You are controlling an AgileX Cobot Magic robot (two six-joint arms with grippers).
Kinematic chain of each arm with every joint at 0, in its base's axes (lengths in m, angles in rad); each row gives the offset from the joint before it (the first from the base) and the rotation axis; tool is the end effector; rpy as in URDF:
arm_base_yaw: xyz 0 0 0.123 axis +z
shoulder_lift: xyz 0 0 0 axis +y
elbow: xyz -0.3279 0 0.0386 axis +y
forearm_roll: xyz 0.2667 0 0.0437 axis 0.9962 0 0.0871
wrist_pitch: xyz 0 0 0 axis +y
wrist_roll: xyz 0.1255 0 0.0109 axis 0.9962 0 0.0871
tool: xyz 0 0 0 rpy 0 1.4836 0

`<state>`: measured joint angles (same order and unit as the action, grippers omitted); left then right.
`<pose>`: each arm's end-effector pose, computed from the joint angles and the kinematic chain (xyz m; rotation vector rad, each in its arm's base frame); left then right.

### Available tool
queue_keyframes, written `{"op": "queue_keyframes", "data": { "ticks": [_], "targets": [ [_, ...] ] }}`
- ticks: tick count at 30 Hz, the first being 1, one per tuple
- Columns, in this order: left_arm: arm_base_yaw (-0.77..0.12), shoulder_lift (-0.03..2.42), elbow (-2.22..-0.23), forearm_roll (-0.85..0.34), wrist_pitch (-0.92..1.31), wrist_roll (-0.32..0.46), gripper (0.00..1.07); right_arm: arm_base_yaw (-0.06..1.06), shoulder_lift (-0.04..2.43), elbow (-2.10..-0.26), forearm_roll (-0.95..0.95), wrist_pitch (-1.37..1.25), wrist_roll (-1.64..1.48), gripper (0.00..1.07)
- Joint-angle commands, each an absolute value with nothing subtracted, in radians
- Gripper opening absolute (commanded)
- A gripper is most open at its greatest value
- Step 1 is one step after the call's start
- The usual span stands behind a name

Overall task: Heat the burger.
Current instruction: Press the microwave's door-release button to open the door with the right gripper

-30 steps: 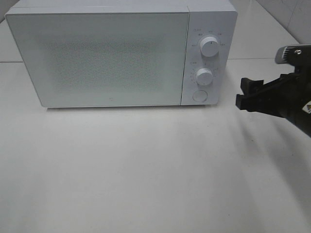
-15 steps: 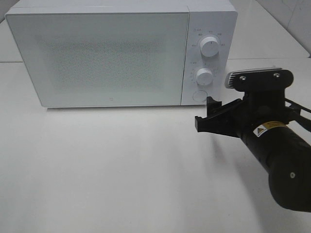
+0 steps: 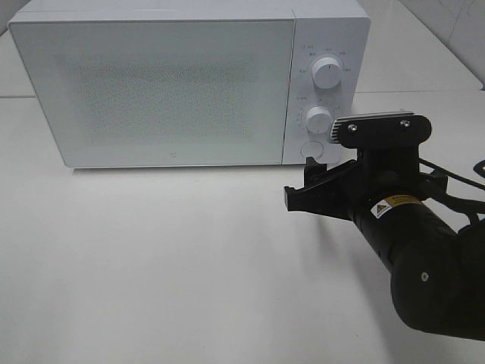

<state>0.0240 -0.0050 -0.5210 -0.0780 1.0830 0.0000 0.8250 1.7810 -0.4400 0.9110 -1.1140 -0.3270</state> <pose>-0.0071 -0.0088 0.2748 -0.0186 2.0389 -0.0781 0.2642 0.1544 0.1546 -0.0672 1.8200 -0.0467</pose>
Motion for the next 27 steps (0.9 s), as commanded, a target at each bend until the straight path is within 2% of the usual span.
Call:
{"op": "queue_keyframes", "data": {
  "ticks": [1,2,3,5,6,7,8,10,11,12,13,23,27],
  "targets": [
    [0.026,-0.021,-0.519,-0.083,1.069,0.000,1.00,0.830,1.783,-0.449,0.943,-1.105,-0.240,0.68],
    [0.026,-0.021,-0.519,-0.083,1.069,0.000,1.00,0.830,1.783,-0.449,0.952,-1.104,-0.164,0.62],
    [0.026,-0.021,-0.519,-0.083,1.069,0.000,1.00,0.830,1.783,-0.449,0.952,-1.104,-0.164,0.62],
    [0.026,-0.021,-0.519,-0.083,1.069,0.000,1.00,0.830,1.783,-0.449,0.952,-1.101,-0.025,0.51],
    [0.026,-0.021,-0.519,-0.083,1.069,0.000,1.00,0.830,1.783,-0.449,0.952,-1.101,-0.025,0.51],
    [0.026,-0.021,-0.519,-0.083,1.069,0.000,1.00,0.830,1.783,-0.449,0.952,-1.093,0.083,0.42],
    [0.026,-0.021,-0.519,-0.083,1.069,0.000,1.00,0.830,1.783,-0.449,0.952,-1.093,0.083,0.42],
    [0.026,-0.021,-0.519,-0.083,1.069,0.000,1.00,0.830,1.783,-0.449,0.952,-1.068,0.222,0.31],
    [0.026,-0.021,-0.519,-0.083,1.069,0.000,1.00,0.830,1.783,-0.449,0.952,-1.068,0.222,0.31],
    [0.026,-0.021,-0.519,-0.083,1.069,0.000,1.00,0.830,1.783,-0.449,0.951,-1.051,0.328,0.23],
    [0.026,-0.021,-0.519,-0.083,1.069,0.000,1.00,0.830,1.783,-0.449,0.951,-1.047,0.375,0.20],
    [0.026,-0.021,-0.519,-0.083,1.069,0.000,1.00,0.830,1.783,-0.449,0.886,-1.042,0.941,0.00],
    [0.026,-0.021,-0.519,-0.083,1.069,0.000,1.00,0.830,1.783,-0.449,0.883,-1.052,1.061,0.00]
  ]
}}
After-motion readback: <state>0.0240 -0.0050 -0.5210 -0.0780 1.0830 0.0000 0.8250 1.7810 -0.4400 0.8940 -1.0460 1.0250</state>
